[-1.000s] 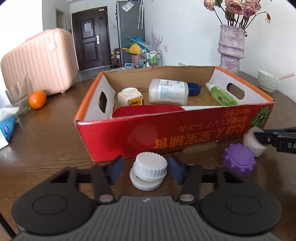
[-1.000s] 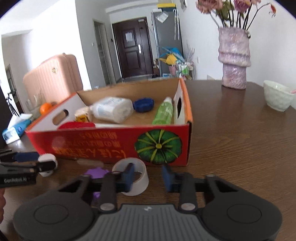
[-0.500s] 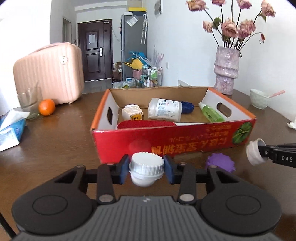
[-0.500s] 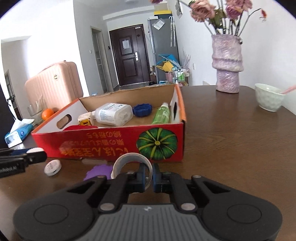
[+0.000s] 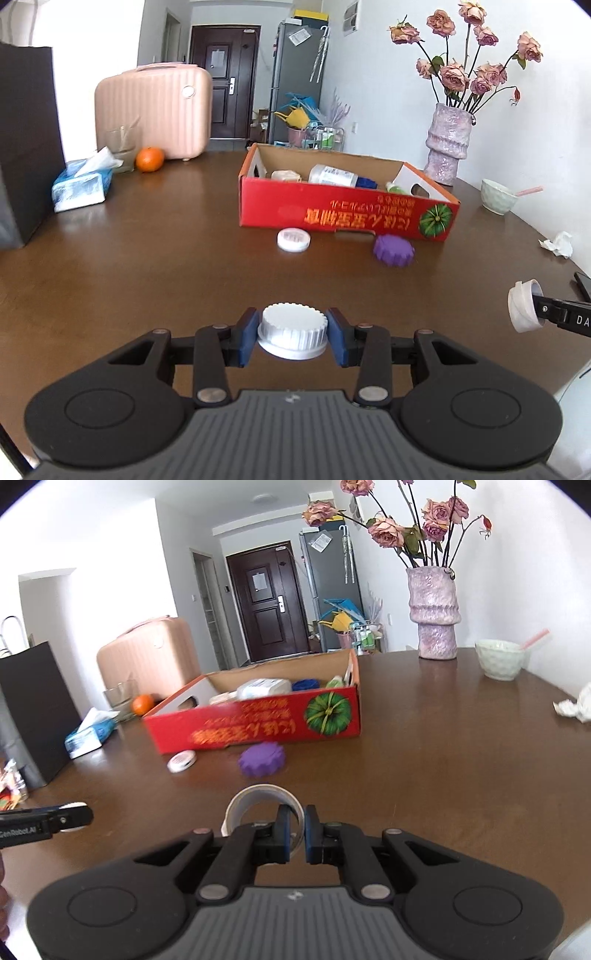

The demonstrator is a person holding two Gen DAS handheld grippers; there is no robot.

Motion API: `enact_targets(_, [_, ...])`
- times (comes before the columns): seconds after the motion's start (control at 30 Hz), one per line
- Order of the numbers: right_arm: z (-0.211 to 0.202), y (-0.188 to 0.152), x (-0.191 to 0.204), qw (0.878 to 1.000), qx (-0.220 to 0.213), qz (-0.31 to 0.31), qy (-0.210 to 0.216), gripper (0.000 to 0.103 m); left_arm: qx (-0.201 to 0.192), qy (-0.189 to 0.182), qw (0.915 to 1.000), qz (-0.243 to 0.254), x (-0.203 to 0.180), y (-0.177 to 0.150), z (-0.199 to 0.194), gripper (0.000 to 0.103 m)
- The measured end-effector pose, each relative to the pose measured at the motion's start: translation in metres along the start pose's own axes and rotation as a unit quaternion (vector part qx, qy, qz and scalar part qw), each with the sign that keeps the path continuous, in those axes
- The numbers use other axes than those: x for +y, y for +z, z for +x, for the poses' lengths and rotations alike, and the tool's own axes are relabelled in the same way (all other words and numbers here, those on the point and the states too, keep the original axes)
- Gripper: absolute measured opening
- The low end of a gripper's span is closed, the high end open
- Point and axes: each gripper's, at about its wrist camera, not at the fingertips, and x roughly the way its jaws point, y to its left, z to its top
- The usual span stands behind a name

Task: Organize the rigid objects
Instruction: 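Lift the white cap with the left tool while the right tool carries the tape roll toward the box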

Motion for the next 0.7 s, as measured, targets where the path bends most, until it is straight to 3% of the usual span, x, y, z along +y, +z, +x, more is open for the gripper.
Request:
enact_targets(0.33, [-0.04,-0.027,0.014,1.0,-0.015,0.001,0.023,0.007,-0.017,0.0,0.9998,0.007,-0.008,-0.026,-0.046,0.04])
enact_targets(0.7, [-0.047,-0.035,0.016,0.999,-0.016,0.001,0.032,0.007,-0.016,-0.001,0.9998,0.011,-0.015,-0.031,-0.054,0.04])
